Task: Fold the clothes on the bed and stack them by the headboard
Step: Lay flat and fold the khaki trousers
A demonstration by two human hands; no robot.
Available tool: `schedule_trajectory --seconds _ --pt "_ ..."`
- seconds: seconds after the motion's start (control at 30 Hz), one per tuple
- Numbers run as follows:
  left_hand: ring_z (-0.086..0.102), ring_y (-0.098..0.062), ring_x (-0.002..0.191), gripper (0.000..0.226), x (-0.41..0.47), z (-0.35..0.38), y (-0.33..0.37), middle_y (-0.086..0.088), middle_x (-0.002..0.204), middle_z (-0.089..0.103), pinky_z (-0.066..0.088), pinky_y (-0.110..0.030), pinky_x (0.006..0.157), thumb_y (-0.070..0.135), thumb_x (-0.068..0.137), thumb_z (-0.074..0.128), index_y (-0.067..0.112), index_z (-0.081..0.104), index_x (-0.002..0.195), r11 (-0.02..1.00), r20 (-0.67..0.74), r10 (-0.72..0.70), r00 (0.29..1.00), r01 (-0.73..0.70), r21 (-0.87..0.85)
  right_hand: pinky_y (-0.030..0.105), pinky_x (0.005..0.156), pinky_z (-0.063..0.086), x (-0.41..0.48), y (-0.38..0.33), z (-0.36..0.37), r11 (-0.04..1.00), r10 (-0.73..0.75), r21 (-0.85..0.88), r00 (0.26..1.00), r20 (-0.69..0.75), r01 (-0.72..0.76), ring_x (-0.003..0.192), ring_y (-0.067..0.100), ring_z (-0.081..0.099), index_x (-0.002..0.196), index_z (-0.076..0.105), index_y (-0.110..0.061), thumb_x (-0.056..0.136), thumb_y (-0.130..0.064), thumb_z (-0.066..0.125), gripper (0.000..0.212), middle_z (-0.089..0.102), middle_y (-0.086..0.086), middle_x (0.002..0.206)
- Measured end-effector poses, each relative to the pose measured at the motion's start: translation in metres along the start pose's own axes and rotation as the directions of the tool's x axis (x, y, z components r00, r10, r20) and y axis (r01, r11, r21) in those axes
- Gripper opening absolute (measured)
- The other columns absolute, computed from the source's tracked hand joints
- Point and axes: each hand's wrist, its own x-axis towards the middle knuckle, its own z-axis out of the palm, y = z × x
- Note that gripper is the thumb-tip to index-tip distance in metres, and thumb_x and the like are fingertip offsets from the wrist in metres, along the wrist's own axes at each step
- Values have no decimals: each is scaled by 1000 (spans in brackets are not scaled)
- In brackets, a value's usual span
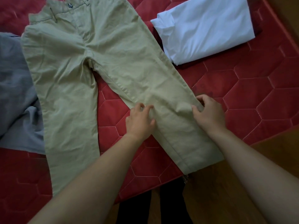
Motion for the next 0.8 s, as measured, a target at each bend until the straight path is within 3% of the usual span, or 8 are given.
schedule_trajectory --seconds 0.13,0.2,0.3,0.37,0.47,0.6,0.67,0.8 --pt "42 -22 121 46 16 -11 2 -2 130 43 39 -45 96 39 86 52 26 47 130 998 -55 -53 997 51 -36 29 65 39 -10 19 -1 995 51 -93 997 52 -46 85 19 57 102 60 -19 86 -32 59 21 62 1 98" --pt "44 -23 120 46 33 -20 12 -3 131 45 41 -41 95 39 88 51 22 48 130 995 -92 -50 995 42 -89 28 72 38 -4 32 -7 990 117 -85 992 50 -113 93 20 53 109 59 -17 86 -38 58 31 56 5 110" --pt "50 -23 115 42 61 -29 40 -5 127 50 43 -35 91 35 88 53 19 51 126 976 -153 -62 986 28 -215 37 93 36 11 43 -13 985 52 -162 998 -34 -57 121 26 39 125 53 -18 87 -43 54 46 42 9 132" --pt "55 -20 105 38 76 -29 65 -4 116 57 46 -33 88 33 86 55 18 52 121 920 -189 -119 975 37 -390 48 103 29 19 43 -14 979 23 -201 1000 -1 -23 133 27 25 132 48 -26 89 -46 50 48 32 6 144" --pt "59 -18 95 35 95 -21 99 -2 103 61 46 -31 81 36 83 60 18 53 111 829 -198 -228 953 84 -553 49 106 22 23 44 -11 980 -16 -195 998 55 27 137 23 16 132 49 -32 91 -46 47 43 27 -1 148" --pt "56 -22 100 51 111 -4 119 -5 113 56 45 -32 84 47 77 67 12 50 110 839 -140 -327 935 219 -498 41 104 29 15 44 -9 991 -99 -91 995 24 100 130 19 29 123 58 -25 91 -40 50 37 40 0 140" --pt "56 -28 100 43 114 -2 120 -8 110 57 46 -35 83 40 78 63 9 52 107 867 -153 -327 932 232 -441 37 105 33 13 44 -12 993 -110 -36 994 28 111 127 19 35 124 57 -20 91 -38 51 39 44 1 136" --pt "49 -26 74 19 100 -21 101 -2 71 51 36 -30 63 27 82 54 14 45 72 834 -144 -285 948 172 -524 29 100 37 14 31 -27 992 -98 88 994 50 93 122 17 44 127 54 -15 91 -35 52 41 47 2 132"
